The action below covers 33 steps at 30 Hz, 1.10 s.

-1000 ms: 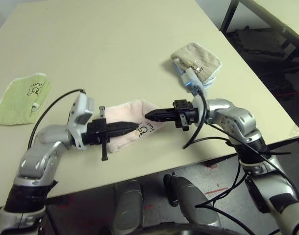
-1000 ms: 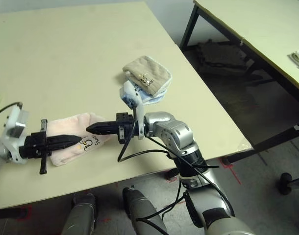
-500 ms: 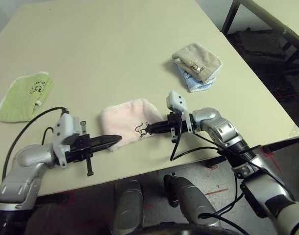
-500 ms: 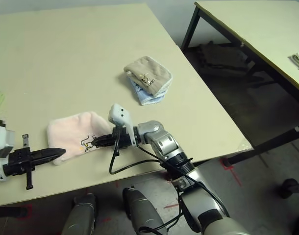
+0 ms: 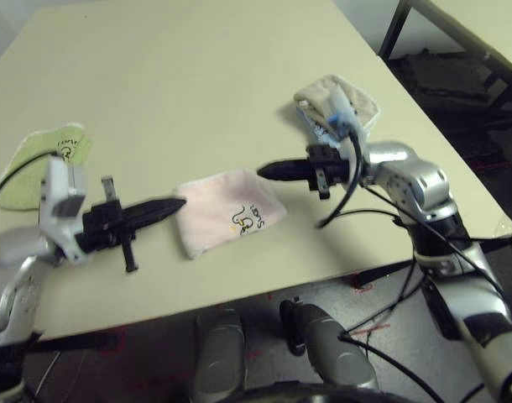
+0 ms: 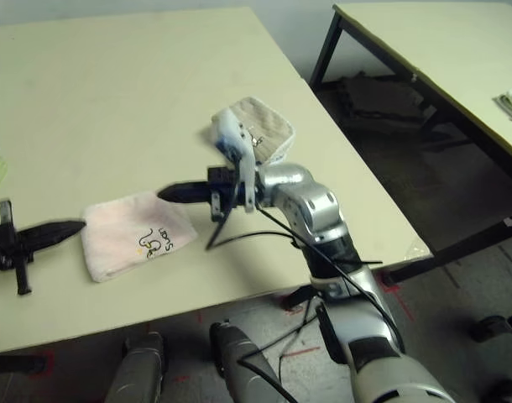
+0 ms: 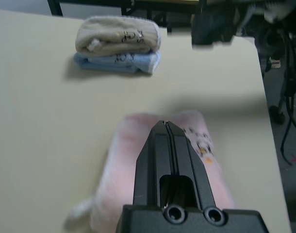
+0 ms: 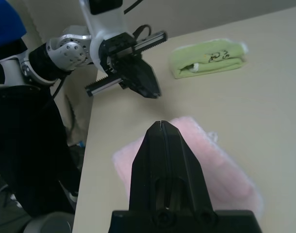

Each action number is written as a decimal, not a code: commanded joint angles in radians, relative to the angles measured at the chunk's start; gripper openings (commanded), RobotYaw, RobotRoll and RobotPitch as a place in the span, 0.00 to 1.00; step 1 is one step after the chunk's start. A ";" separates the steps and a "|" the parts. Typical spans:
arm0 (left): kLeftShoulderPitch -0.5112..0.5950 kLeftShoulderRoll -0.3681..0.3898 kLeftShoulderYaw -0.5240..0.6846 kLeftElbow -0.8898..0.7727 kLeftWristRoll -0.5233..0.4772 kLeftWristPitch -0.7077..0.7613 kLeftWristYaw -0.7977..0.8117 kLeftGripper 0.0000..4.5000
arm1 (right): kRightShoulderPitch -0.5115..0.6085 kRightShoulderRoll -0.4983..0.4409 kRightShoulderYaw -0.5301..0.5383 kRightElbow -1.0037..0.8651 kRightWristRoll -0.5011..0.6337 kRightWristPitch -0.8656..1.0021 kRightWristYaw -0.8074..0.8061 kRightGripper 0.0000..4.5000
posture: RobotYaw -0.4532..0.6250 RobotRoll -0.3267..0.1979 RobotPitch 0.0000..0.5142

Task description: Fold the towel and set it aside.

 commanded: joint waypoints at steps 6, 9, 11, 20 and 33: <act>-0.001 -0.045 -0.145 0.091 0.187 -0.056 0.067 0.01 | -0.033 0.159 0.141 0.367 -0.230 -0.237 -0.087 0.01 | 0.38 0.62 0.38; 0.034 -0.052 -0.153 0.107 0.217 -0.078 0.071 0.01 | -0.032 0.164 0.164 0.464 -0.301 -0.298 -0.103 0.01 | 0.39 0.62 0.39; 0.067 -0.050 -0.142 0.117 0.230 -0.096 0.071 0.01 | -0.019 0.145 0.169 0.487 -0.335 -0.319 -0.100 0.01 | 0.39 0.62 0.40; 0.176 -0.010 -0.027 0.194 0.211 -0.182 0.008 0.01 | 0.014 -0.013 0.074 0.346 -0.286 -0.264 -0.037 0.01 | 0.39 0.62 0.40; 0.233 0.125 0.194 0.111 -0.457 0.928 0.268 0.52 | 0.193 -0.246 -0.093 -0.067 -0.115 -0.194 0.048 0.62 | 0.38 0.62 0.41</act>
